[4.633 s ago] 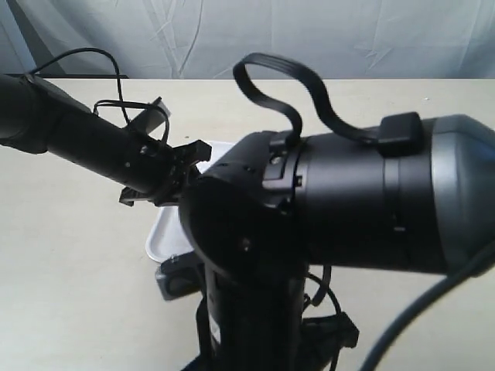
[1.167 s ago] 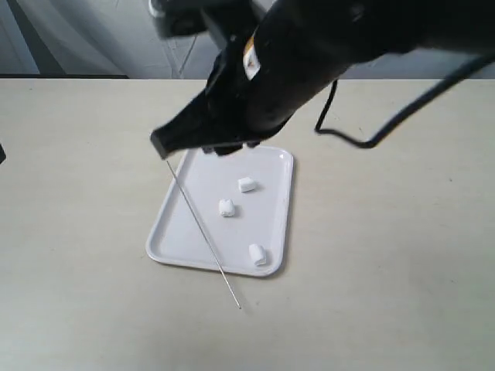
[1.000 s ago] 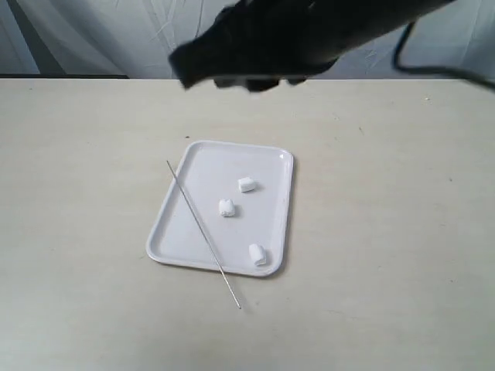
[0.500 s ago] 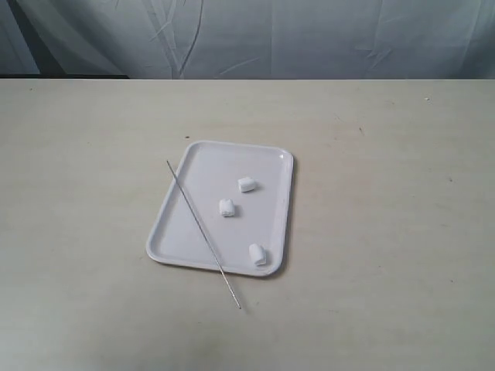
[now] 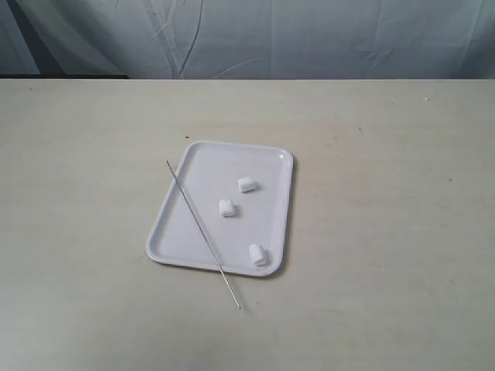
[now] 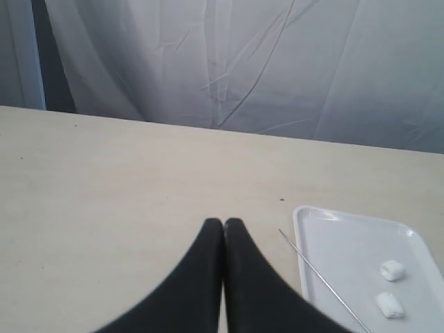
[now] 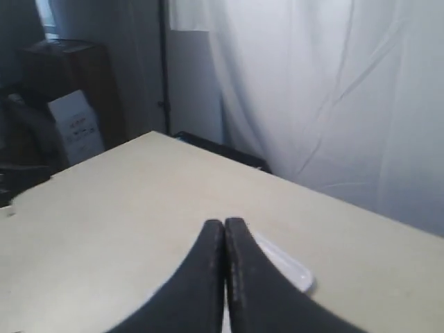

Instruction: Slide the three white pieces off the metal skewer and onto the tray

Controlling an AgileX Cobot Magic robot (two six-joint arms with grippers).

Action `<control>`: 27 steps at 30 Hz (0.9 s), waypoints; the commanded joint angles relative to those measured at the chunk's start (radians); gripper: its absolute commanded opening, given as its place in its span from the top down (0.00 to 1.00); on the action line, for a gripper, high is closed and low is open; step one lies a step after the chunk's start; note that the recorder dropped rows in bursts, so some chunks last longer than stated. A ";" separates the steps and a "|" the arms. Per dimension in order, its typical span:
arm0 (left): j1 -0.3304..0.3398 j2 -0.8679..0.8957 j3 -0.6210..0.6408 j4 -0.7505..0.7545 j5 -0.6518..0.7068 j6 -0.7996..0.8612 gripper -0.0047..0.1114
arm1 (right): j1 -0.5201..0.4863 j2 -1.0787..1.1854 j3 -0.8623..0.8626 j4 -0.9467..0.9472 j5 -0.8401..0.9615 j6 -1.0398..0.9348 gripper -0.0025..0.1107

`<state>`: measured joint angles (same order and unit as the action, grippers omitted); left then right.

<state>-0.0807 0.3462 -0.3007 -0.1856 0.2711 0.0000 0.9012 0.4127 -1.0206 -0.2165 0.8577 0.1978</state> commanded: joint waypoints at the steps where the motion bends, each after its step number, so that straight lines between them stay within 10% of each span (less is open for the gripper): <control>1: 0.003 -0.044 0.003 -0.009 0.007 0.000 0.96 | -0.003 -0.060 0.089 -0.296 -0.038 0.074 0.98; 13: 0.003 -0.054 0.003 -0.021 0.047 0.007 0.96 | -0.003 -0.069 0.151 -0.797 0.134 0.303 0.98; 27: 0.003 -0.249 0.003 0.200 0.049 0.016 0.96 | -0.003 -0.069 0.151 -0.449 0.029 0.153 0.98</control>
<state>-0.0807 0.1730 -0.3007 -0.1011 0.3198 0.0113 0.9012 0.3469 -0.8727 -0.6807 0.8821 0.3507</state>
